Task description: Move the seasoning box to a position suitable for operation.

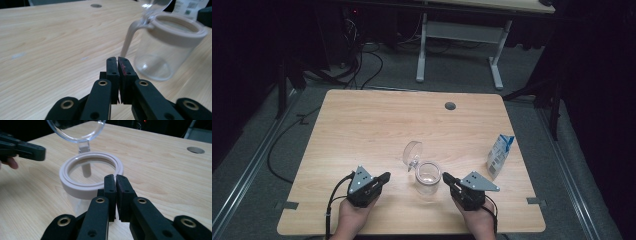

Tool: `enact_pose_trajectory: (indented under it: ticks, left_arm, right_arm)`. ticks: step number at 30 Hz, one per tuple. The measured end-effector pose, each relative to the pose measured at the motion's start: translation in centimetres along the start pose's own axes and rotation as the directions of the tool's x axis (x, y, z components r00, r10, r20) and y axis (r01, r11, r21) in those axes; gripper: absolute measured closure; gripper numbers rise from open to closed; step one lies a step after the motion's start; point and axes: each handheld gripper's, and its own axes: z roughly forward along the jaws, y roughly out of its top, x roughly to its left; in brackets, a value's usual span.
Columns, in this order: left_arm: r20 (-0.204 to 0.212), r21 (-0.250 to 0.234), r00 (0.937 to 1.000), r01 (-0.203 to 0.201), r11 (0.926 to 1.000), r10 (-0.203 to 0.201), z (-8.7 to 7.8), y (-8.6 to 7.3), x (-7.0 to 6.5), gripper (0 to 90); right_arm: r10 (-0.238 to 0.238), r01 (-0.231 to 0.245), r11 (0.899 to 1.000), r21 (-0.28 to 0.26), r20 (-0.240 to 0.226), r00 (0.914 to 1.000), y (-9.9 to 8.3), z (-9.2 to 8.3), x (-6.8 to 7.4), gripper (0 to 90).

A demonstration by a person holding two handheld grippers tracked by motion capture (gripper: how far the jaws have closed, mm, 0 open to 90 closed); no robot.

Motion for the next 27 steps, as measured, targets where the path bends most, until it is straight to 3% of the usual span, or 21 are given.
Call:
enact_pose_trajectory:
  ticks: [3,7,10,13,18,20,27]
  left_arm:
    - [-0.018,0.017,0.9998,0.013,0.9998,-0.013,-0.5,-0.9,1.1,85.7]
    - [-0.016,0.045,0.9975,0.069,0.9966,-0.069,-0.6,-1.8,2.2,82.4]
    - [-0.034,0.077,0.9983,0.05,0.9958,-0.047,-0.7,-1.9,2.6,79.9]
    - [-0.046,0.089,0.9975,0.058,0.9944,-0.054,-0.7,-2.2,3.1,75.2]
    - [-0.058,0.075,0.9954,0.081,0.9939,-0.077,-1.0,-2.2,3.6,68.3]
    - [-0.067,0.073,0.9943,0.088,0.9934,-0.084,-1.0,-2.2,3.8,64.5]
    - [-0.07,0.071,0.9934,0.095,0.9929,-0.091,-1.1,-2.3,4.0,60.1]
  right_arm:
    - [0.002,-0.002,1.0,0.007,0.006,1.0,-0.2,0.1,-0.3,87.2]
    - [0.017,-0.018,1.0,0.017,0.026,0.9995,-0.8,0.1,-1.1,85.9]
    - [0.034,-0.035,0.999,0.034,0.042,0.9986,-1.4,0.3,-1.8,85.4]
    - [0.055,-0.057,0.998,0.041,0.061,0.9966,-1.9,0.2,-2.6,84.3]
    - [0.072,-0.077,0.996,0.048,0.095,0.9928,-2.5,-0.2,-3.9,81.9]
    - [0.054,-0.063,0.995,0.071,0.131,0.9899,-2.9,-0.5,-4.5,80.2]
    - [0.074,-0.088,0.993,0.074,0.171,0.9825,-3.7,-1.6,-5.8,76.8]
